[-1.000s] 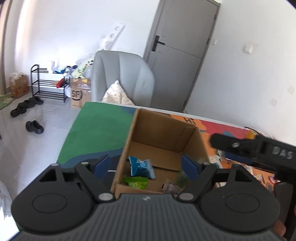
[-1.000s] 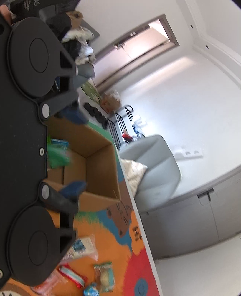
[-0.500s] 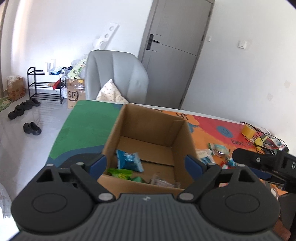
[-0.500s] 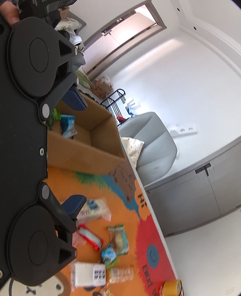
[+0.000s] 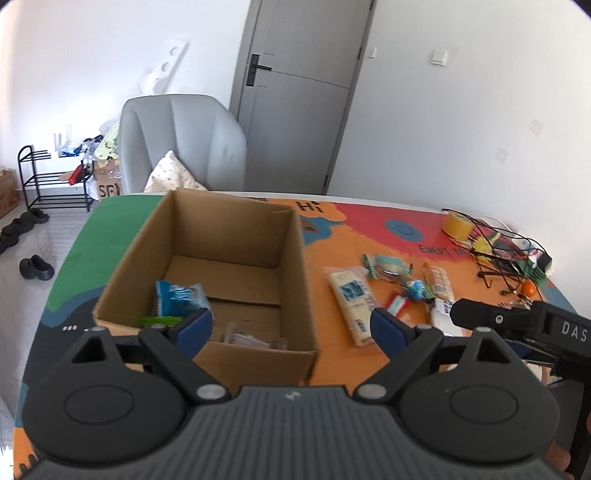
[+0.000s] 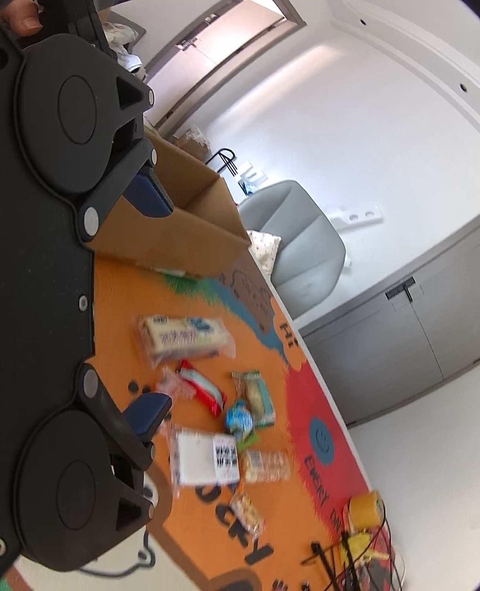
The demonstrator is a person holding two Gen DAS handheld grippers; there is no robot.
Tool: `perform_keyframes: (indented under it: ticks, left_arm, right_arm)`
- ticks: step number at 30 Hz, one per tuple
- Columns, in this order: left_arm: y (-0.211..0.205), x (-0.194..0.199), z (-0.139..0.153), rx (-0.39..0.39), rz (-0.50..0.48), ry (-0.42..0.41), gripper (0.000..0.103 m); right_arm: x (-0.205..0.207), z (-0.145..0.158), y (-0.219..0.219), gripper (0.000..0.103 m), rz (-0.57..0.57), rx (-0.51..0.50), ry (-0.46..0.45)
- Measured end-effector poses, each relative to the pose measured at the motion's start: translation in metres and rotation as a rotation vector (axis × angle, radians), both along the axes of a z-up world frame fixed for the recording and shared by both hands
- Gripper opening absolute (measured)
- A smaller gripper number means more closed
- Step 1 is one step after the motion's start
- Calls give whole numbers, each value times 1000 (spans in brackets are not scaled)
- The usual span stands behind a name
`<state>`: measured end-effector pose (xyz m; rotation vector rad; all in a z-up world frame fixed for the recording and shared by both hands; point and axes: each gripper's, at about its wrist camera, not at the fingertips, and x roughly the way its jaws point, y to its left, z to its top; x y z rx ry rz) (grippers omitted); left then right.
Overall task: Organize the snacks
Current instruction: 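Move both tools back over the remaining snacks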
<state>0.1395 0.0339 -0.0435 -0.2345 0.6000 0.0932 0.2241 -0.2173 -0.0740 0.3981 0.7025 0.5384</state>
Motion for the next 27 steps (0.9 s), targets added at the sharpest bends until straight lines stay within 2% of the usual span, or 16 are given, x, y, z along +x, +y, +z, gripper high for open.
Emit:
perform_keyframes:
  ticks: [13,18,27]
  left_arm:
    - [-52,8,2,13,-107,-22,92]
    - [-70,13,-1,21,-147,-32,92]
    - [-85,27,-13,14,-171,-31,88]
  right_arm:
    - [-3,-10,-61,103,-110,18,9]
    - [-3,-15,-72,102,-119,16,5]
    - [5,-26,-80,75,-109,14,19]
